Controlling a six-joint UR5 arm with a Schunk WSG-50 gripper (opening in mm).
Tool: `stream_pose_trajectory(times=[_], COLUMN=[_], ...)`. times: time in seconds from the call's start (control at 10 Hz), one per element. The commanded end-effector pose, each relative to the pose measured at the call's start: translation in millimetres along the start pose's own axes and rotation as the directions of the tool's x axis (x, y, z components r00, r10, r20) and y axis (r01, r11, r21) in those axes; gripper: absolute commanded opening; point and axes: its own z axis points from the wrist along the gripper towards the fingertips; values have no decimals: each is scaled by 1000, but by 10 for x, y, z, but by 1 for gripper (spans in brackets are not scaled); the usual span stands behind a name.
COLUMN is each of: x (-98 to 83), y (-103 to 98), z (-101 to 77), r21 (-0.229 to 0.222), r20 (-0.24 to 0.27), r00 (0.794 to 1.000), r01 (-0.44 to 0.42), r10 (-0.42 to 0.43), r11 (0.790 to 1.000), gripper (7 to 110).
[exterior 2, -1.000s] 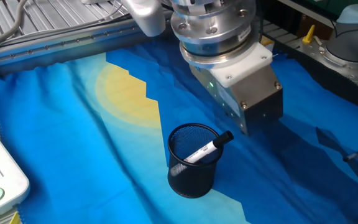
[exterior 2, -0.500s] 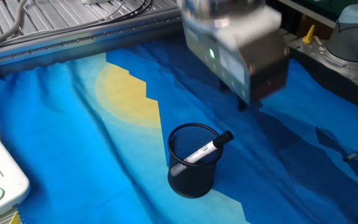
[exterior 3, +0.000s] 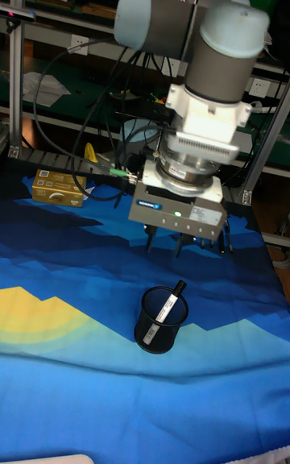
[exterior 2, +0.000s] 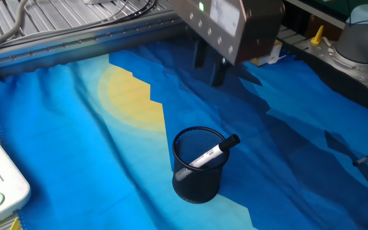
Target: Put the pen into the pen holder
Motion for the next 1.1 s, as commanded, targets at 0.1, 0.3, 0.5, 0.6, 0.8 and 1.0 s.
stream_pose_trajectory(times=[0.1, 0.3, 0.5, 0.6, 0.8, 1.0], x=[111, 148, 147, 135, 106, 143], y=[-226, -265, -258, -262, -237, -221], z=[-14, -10, 22, 49, 79, 84], r21=[7, 15, 10, 9, 1, -6], r20=[30, 17, 11, 12, 14, -1], r00=[999, 1000, 1000, 1000, 1000, 1000], r01=[42, 20, 12, 14, 20, 12], r10=[-42, -21, -13, -14, -20, -12], r11=[999, 1000, 1000, 1000, 1000, 1000], gripper=[44, 44, 44, 44, 44, 44])
